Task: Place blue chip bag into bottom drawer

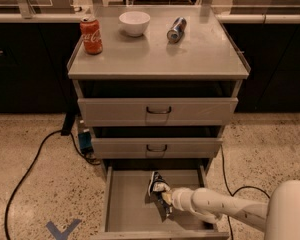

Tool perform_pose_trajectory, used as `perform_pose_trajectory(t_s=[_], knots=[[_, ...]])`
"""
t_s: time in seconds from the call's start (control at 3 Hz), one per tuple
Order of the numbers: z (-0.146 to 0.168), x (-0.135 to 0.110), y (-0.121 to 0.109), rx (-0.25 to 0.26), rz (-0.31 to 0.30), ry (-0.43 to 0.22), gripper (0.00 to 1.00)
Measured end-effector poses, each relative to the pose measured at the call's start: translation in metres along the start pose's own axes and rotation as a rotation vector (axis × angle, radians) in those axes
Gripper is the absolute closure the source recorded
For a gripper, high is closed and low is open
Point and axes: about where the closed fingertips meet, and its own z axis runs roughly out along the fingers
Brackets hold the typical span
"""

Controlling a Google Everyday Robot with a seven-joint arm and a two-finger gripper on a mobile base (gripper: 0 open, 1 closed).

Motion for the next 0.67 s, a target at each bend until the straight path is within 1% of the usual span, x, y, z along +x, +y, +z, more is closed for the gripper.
perform_pose_trajectory(t_s=[0.33, 0.67], knots=[[0.018, 0.018, 0.002, -0.018, -0.030, 0.064, 1.00], [0.045, 0.041, -0.008, -0.011, -0.033, 0.138, 1.00]])
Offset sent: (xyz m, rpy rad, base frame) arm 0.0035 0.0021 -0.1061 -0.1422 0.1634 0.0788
